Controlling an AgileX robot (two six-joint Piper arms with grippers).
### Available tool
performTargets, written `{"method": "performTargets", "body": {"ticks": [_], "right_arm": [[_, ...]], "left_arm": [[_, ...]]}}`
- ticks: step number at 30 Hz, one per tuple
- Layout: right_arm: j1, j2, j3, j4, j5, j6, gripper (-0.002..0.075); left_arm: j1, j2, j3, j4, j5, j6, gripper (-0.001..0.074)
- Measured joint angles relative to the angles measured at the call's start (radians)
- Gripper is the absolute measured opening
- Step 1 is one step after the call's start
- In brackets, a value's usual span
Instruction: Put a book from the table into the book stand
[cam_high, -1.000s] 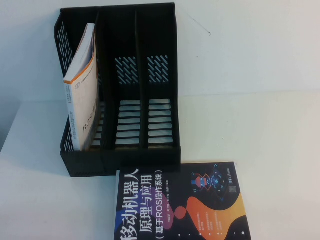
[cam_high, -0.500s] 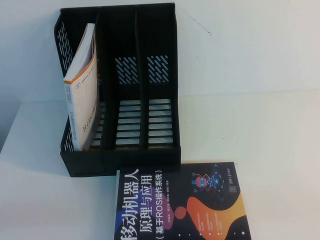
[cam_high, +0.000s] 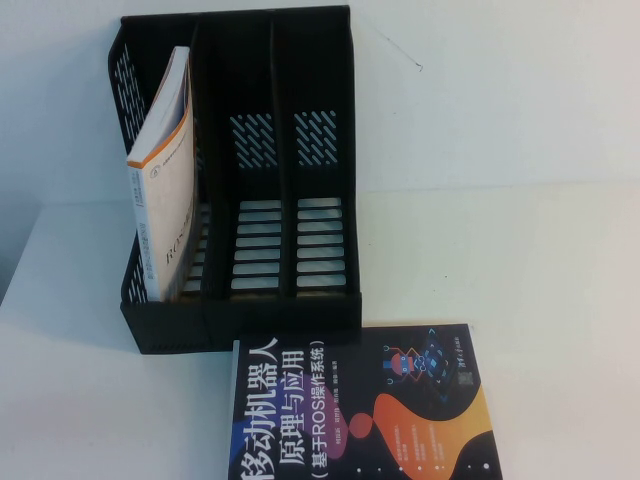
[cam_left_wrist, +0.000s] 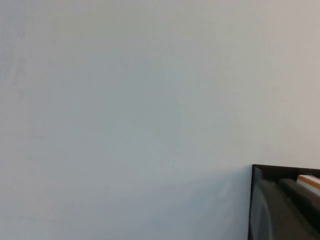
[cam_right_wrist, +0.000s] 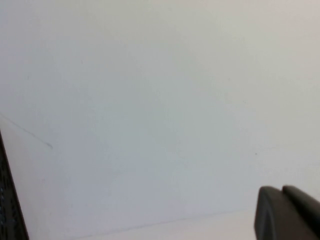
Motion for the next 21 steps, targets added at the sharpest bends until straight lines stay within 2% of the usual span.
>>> {"method": "performTargets", "body": {"ticks": [4,10,16,18,21], "right_arm": [[0.0,0.0,0.0,0.081,-0.017,0.007,-0.0002],[0.0,0.0,0.0,0.105,-0.022,0.009,-0.0002],[0.0,0.0,-0.013,0.144,-0.107,-0.017,-0.0001],[0.0,0.0,-0.063,0.15,-0.058,-0.065,-0.0001],[0.0,0.0,-0.185,0.151,0.108,-0.148,-0.0001]], "left_arm": [[0.0,0.0,0.0,-0.002,-0.017,-0.027,-0.0003],[0.0,0.0,-0.003,-0.002,0.005,-0.029,-0.0003],[0.0,0.0,-0.191,-0.03,0.287,-0.012,-0.0003],[0.0,0.002,-0.275,-0.03,0.417,-0.012,-0.0003],[0.0,0.065,-0.369,-0.026,0.623,0.003,-0.0003]]}}
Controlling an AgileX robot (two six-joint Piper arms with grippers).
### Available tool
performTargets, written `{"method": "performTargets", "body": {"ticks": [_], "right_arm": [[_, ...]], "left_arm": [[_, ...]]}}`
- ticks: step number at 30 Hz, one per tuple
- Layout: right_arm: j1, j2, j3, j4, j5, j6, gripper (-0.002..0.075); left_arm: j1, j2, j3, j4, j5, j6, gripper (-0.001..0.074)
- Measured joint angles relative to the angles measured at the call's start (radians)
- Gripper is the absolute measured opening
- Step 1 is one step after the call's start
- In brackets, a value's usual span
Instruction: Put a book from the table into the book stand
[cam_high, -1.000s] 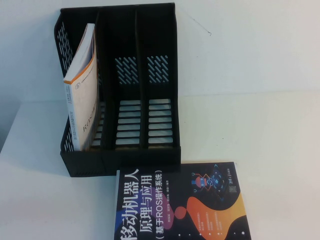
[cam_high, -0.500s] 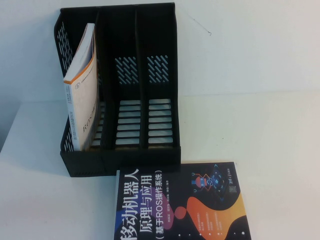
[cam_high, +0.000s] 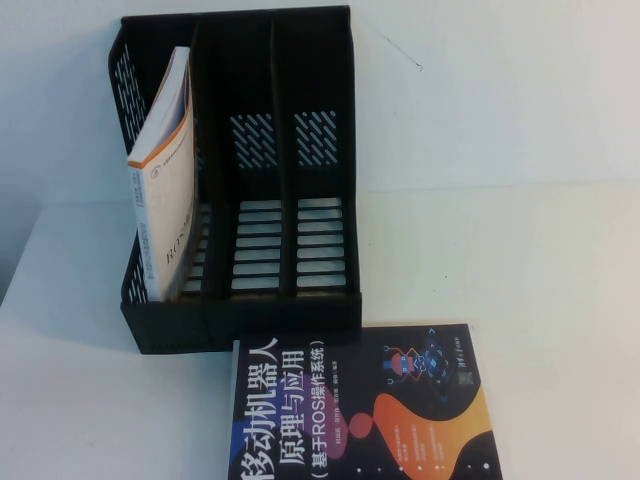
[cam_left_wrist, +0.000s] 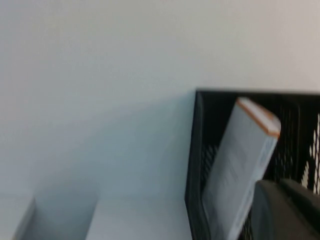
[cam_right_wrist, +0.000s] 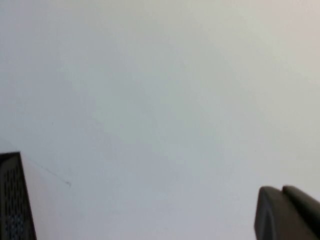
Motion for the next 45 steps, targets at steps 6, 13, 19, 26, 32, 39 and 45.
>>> {"method": "performTargets", "body": {"ticks": [6,13,19,26,32,39,45], "right_arm": [[0.0,0.123,-0.221,0.007,0.376,-0.06,-0.0001],[0.0,0.407,-0.386,0.186,0.673,-0.126,-0.0001],[0.0,0.668,-0.403,0.477,0.806,-0.388,-0.0001],[0.0,1.016,-0.414,0.556,0.789,-0.529,0.0],[0.051,1.255,-0.461,0.604,0.752,-0.599,0.0],[0.26,1.434,-0.512,0.61,0.657,-0.566,0.0],[0.319,1.582,-0.589,0.61,0.602,-0.534,0.0]], "left_arm": [[0.0,0.241,-0.108,0.0,0.29,0.004,-0.0003],[0.0,0.506,-0.117,-0.033,0.284,0.006,-0.0003],[0.0,0.715,-0.117,-0.313,0.294,0.158,-0.0003],[0.0,0.952,-0.119,-0.731,0.398,0.579,-0.0003],[0.0,1.062,-0.119,-0.832,0.407,0.678,-0.0003],[0.0,1.076,-0.119,-0.9,0.427,0.712,-0.0003],[0.0,1.076,-0.119,-0.922,0.43,0.714,0.0018]]}}
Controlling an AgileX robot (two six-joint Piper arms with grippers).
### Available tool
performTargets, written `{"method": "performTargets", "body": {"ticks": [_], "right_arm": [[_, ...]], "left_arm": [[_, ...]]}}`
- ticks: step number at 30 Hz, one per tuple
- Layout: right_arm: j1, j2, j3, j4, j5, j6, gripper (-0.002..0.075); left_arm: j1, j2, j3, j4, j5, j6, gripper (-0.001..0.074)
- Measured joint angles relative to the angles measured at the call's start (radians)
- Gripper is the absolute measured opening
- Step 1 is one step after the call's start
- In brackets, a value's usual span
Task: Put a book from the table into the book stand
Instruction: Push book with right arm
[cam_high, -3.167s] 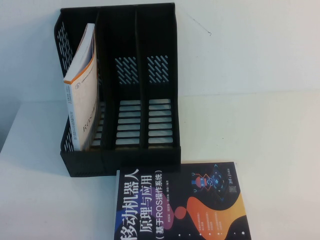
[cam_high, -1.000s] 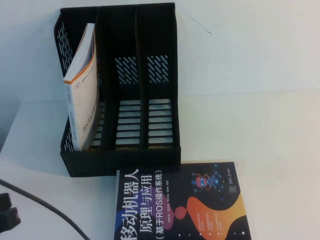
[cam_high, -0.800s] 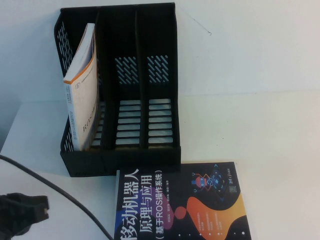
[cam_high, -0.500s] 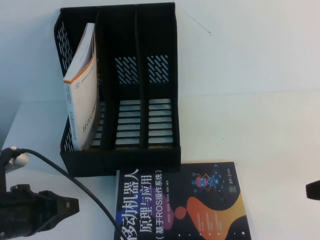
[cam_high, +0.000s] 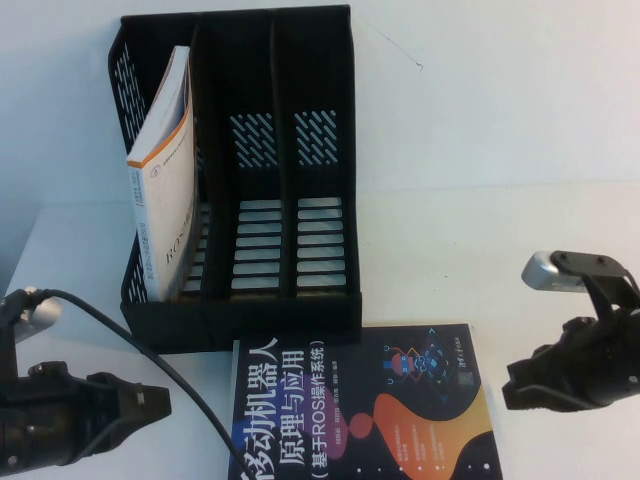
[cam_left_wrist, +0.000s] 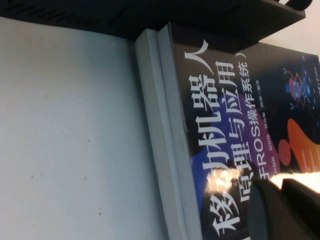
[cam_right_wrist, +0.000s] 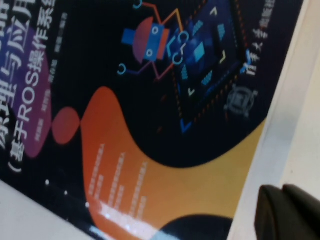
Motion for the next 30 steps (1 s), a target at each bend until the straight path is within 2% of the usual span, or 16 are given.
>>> {"method": "performTargets", "body": {"ticks": [5,17,20,26,30], "right_arm": [[0.0,0.104,-0.077,0.0,0.007,0.001,0.0],[0.034,0.182,-0.097,0.0,0.004,0.017,0.0001],[0.076,0.182,-0.104,0.0,-0.003,0.019,0.0001],[0.148,0.182,-0.129,0.0,-0.014,0.023,0.0001],[0.152,0.182,-0.161,0.002,-0.013,0.023,0.0001]], "left_arm": [[0.0,0.0,0.0,-0.004,0.005,0.0,0.0064],[0.0,0.006,0.0,-0.098,-0.049,0.0,0.0094],[0.0,0.006,0.0,-0.1,-0.051,0.002,0.0157],[0.0,0.006,0.0,-0.097,-0.051,-0.003,0.0363],[0.0,0.006,0.0,-0.094,-0.065,-0.032,0.0393]]}}
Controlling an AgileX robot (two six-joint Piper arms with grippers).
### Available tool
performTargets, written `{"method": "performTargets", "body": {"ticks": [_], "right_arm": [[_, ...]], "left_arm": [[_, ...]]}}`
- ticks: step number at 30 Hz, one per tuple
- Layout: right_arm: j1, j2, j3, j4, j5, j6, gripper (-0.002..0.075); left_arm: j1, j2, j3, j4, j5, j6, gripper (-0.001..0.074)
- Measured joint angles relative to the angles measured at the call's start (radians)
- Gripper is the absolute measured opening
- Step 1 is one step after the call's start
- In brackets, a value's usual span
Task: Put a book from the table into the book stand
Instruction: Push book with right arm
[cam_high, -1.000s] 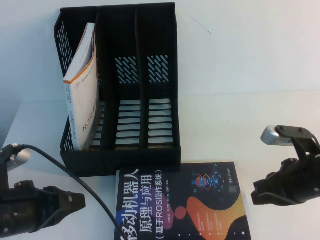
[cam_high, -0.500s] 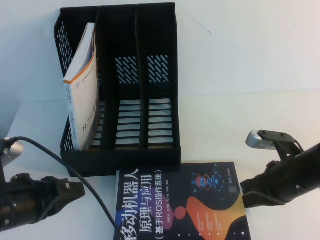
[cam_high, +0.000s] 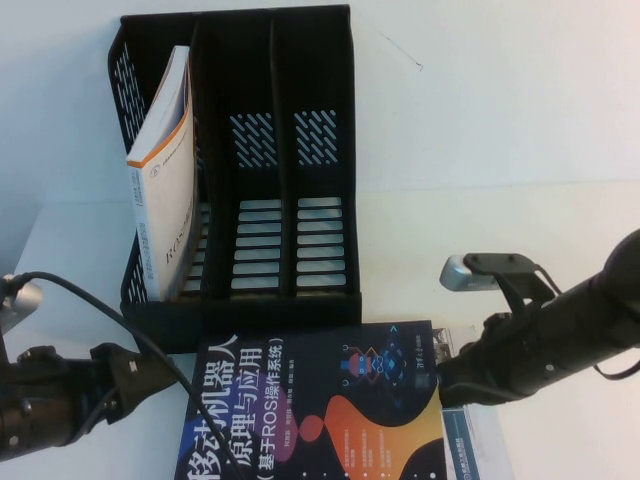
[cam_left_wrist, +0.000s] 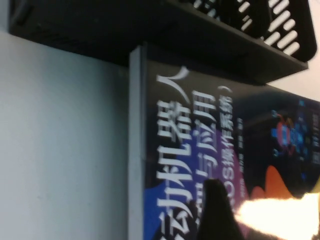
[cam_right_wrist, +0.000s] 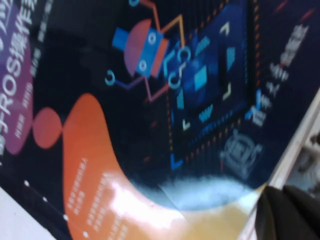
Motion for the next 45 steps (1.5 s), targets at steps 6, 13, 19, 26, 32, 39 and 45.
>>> {"method": "performTargets", "body": {"ticks": [6,13,19,26,32,39,45], "right_arm": [[0.0,-0.018,-0.055,-0.055,0.025,0.059,0.0001],[-0.02,-0.099,-0.084,-0.328,0.04,0.314,0.0001],[-0.064,-0.245,-0.084,-0.48,0.075,0.421,0.0001],[-0.091,-0.421,-0.084,-0.519,0.131,0.43,0.0001],[-0.091,-0.539,-0.084,-0.528,0.186,0.434,0.0001],[-0.091,-0.636,-0.084,-0.53,0.256,0.443,0.0],[-0.091,-0.575,0.005,-0.448,0.235,0.442,0.0]], "left_arm": [[0.0,0.004,0.0,0.008,-0.081,-0.009,0.0398],[0.008,0.124,-0.001,0.036,-0.018,-0.005,0.0357],[0.097,0.294,-0.009,-0.017,0.134,0.102,0.0356],[0.18,0.445,-0.014,-0.13,0.311,0.267,0.0465],[0.182,0.535,-0.031,-0.146,0.292,0.314,0.0487],[0.182,0.629,-0.085,-0.171,0.326,0.342,0.0488],[0.182,0.702,-0.119,-0.189,0.373,0.355,0.0489]]}}
